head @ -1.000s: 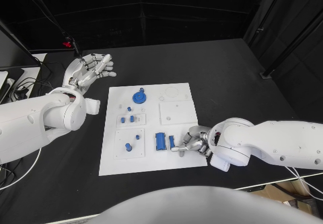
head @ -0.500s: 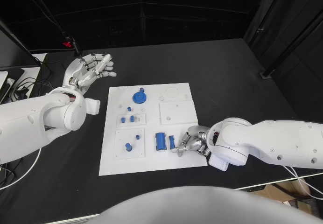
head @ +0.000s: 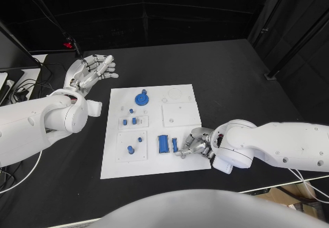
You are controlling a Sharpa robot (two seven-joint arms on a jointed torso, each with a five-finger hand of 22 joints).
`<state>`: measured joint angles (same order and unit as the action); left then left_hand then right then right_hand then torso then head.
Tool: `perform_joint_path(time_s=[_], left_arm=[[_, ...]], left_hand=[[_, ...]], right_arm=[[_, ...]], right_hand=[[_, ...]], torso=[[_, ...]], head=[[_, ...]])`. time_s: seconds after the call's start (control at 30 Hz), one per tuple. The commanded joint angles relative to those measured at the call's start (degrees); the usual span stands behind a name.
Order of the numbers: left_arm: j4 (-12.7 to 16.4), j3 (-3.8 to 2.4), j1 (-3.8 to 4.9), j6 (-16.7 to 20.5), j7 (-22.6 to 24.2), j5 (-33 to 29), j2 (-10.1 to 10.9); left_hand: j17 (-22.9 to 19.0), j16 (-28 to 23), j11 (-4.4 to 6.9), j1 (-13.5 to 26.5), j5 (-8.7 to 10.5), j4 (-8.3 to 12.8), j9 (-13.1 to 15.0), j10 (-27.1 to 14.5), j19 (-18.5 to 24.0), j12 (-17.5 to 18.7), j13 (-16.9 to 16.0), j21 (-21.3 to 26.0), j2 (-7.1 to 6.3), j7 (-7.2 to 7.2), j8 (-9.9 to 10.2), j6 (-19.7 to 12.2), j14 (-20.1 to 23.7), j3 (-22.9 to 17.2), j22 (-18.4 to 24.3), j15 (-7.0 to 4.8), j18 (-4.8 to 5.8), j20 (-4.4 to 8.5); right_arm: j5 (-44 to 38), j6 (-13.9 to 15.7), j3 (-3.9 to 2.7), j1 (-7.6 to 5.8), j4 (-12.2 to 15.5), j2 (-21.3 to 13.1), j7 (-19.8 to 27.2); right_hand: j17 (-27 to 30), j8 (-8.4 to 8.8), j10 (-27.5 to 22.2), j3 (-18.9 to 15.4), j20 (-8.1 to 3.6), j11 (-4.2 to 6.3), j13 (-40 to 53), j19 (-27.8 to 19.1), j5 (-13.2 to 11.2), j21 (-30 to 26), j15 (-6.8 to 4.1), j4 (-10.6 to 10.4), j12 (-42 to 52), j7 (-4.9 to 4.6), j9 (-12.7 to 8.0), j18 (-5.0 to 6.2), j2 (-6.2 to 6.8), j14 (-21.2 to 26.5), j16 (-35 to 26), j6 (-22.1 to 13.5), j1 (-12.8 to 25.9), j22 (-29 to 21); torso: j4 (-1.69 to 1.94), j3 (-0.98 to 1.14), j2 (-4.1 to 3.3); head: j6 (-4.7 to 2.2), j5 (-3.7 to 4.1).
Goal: Assemble the parts on the task board
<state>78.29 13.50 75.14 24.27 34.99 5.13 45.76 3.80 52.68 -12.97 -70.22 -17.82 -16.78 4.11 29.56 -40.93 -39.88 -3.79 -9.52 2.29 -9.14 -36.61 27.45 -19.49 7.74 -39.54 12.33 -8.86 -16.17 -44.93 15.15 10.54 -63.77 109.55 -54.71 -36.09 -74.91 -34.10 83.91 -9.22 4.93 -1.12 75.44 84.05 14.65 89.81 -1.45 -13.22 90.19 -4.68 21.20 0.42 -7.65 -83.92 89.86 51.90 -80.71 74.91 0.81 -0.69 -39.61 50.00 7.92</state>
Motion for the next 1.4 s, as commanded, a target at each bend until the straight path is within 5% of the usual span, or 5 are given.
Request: perform_joint_path(time_s=[0.03, 0.6, 1.07, 1.2, 1.4], left_arm=[[0.1, -0.03, 0.08, -0.6, 0.2, 0.0, 0.0], [-0.1, -0.03, -0.12, -0.8, 0.3, 0.0, 0.1], [-0.3, -0.03, -1.03, -1.9, 5.1, -1.2, -1.0], [0.1, -0.04, -1.59, -1.9, 8.5, -1.8, -1.4], [1.4, -0.05, -2.51, -0.8, 13.2, -2.5, -1.8]], left_hand=[[-0.1, 0.3, -0.02, 0.0, -0.29, 0.1, -0.1, -0.4, -0.1, -0.4, 0.1, -0.2, 0.64, -6.26, -0.3, -0.5, 0.1, 0.3, -0.1, -0.38, -0.02, -0.01], [-0.1, 0.4, -0.04, -0.1, -0.31, 0.1, -0.1, -0.4, -0.1, -0.5, 0.1, -0.3, 0.82, -6.27, -0.4, -0.6, 0.1, 0.5, -0.1, -0.37, 0.00, 0.00], [-0.2, 0.3, -0.03, 1.8, 0.17, 0.0, -0.1, -0.9, 0.7, -0.6, 0.1, -0.6, 1.06, -6.07, -0.9, -0.2, 0.6, 1.8, -0.1, -0.27, 0.15, -0.02], [-0.2, 0.2, -1.15, 1.3, 0.54, 0.0, -0.4, -0.5, 2.3, -0.8, 0.2, -0.2, 1.08, 0.68, 0.0, 0.5, 0.8, 2.2, 0.2, 0.37, 0.62, -0.14], [-0.2, 0.0, -1.57, 1.6, 0.95, 0.0, -0.5, -1.5, 3.9, -0.3, 0.2, 0.4, -0.01, 1.88, 1.4, -0.2, 1.4, 2.6, 0.8, 0.74, 1.09, -0.17]], right_arm=[[0.2, 0.3, 0.02, -0.05, 0.4, -0.6, 1.8], [3.6, 8.3, -0.04, -0.52, 3.2, -5.2, 13.3], [25.9, 23.2, -0.10, -4.77, -2.1, -3.7, 57.6], [29.6, 24.5, -0.09, -5.01, -4.7, -1.5, 65.4], [31.1, 23.1, -0.08, -5.10, -8.2, 1.7, 73.2]], right_hand=[[-15.1, 0.17, 6.1, -0.4, -0.47, 0.40, 14.6, 5.9, -1.2, 0.2, -0.55, 1.2, -0.2, 0.45, 0.1, -0.42, 0.63, -6.1, 0.1, 0.1, -2.2, 15.1], [-15.1, -0.07, 6.1, -1.8, -0.42, 0.08, 14.6, 5.9, -6.6, 0.2, -0.45, 1.5, -0.2, 0.05, 0.8, -0.42, 2.42, -6.1, 0.1, 0.2, -1.0, 15.1], [-15.0, 0.48, 5.4, -4.0, 1.72, -2.36, 14.1, -8.9, 1.4, -15.8, 1.88, -0.8, -0.9, -2.74, 0.4, 4.26, 1.53, -6.0, 0.1, -7.9, -0.7, 7.3], [15.0, 1.44, -31.5, -5.2, 2.65, -3.19, -11.7, -30.2, 1.0, -42.7, 2.85, -2.5, -39.8, -3.72, -1.2, 9.80, 1.10, 25.5, -31.3, -14.3, -1.7, -6.0], [32.6, 1.91, -42.9, -9.7, 6.42, -8.95, -31.4, -42.8, -0.3, -61.3, 8.66, -3.3, -60.2, -5.05, -3.1, 7.71, 0.69, 41.4, -53.2, -21.6, 5.1, -17.3]], torso=[[0.05, 0.06, 0.00], [0.06, 0.03, 0.05], [0.17, 0.06, 0.10], [0.02, 0.18, 0.01], [-0.16, 0.08, 0.09]], head=[[0.00, -0.20], [0.00, -0.26], [0.00, -1.15], [0.00, -2.00], [0.00, -2.61]])
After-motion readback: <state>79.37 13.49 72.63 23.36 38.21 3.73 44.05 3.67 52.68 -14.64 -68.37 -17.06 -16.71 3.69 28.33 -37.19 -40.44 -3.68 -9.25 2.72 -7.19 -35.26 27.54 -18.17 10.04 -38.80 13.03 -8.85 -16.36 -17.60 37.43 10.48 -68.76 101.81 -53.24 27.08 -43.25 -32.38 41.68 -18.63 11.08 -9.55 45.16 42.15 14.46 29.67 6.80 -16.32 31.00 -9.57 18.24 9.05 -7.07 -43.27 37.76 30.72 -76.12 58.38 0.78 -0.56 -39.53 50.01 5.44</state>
